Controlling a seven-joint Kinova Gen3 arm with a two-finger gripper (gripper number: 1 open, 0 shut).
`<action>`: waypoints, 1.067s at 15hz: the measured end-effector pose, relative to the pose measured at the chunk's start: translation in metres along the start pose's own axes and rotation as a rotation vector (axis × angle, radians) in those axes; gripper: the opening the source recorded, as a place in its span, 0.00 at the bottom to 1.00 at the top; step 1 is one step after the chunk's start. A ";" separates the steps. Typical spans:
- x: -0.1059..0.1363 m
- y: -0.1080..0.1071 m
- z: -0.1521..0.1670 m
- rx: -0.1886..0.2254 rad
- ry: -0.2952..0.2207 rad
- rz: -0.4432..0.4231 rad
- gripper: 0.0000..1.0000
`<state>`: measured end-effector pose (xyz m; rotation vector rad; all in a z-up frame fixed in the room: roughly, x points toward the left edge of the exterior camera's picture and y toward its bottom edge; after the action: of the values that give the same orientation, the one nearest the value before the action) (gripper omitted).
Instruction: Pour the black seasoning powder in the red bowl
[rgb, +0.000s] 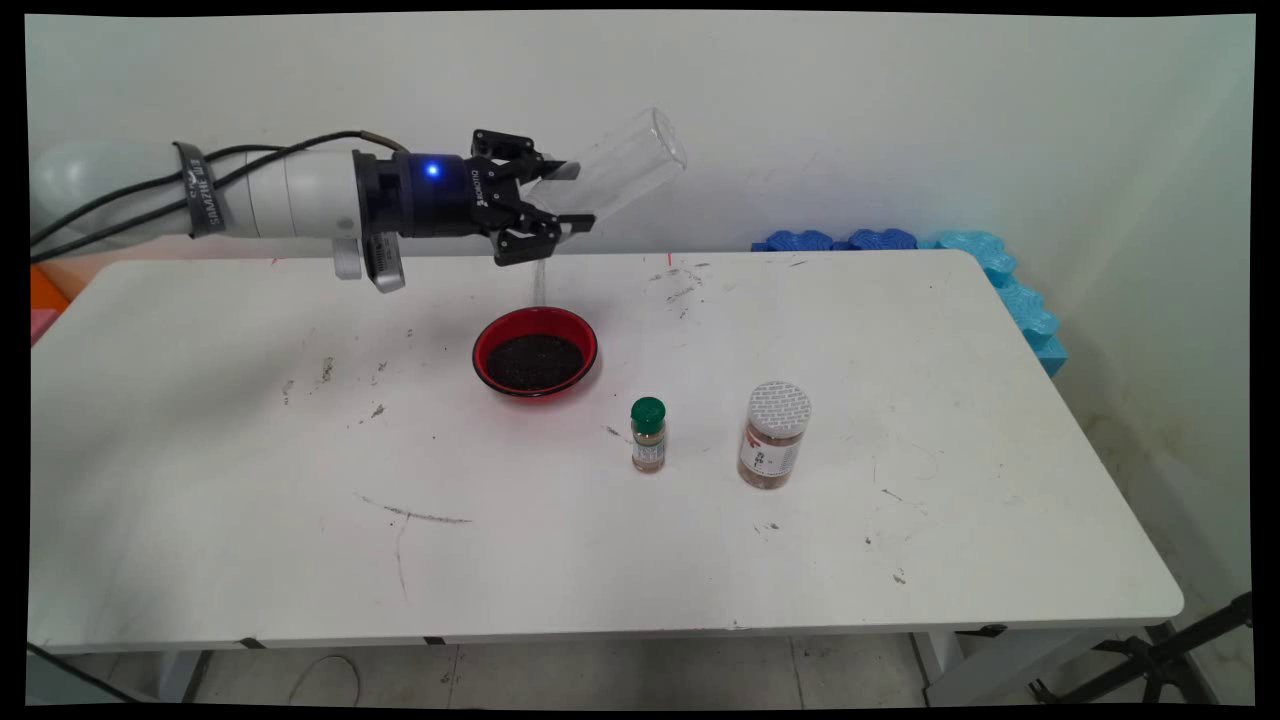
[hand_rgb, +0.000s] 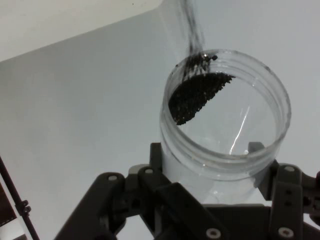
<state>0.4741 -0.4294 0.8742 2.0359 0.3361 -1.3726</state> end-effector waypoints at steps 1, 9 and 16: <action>0.001 0.001 0.000 -0.003 -0.002 0.000 0.00; 0.004 0.004 -0.001 -0.021 -0.014 -0.007 0.00; 0.006 0.006 -0.003 -0.020 -0.008 0.033 0.00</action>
<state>0.4817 -0.4328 0.8717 2.0112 0.3096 -1.3513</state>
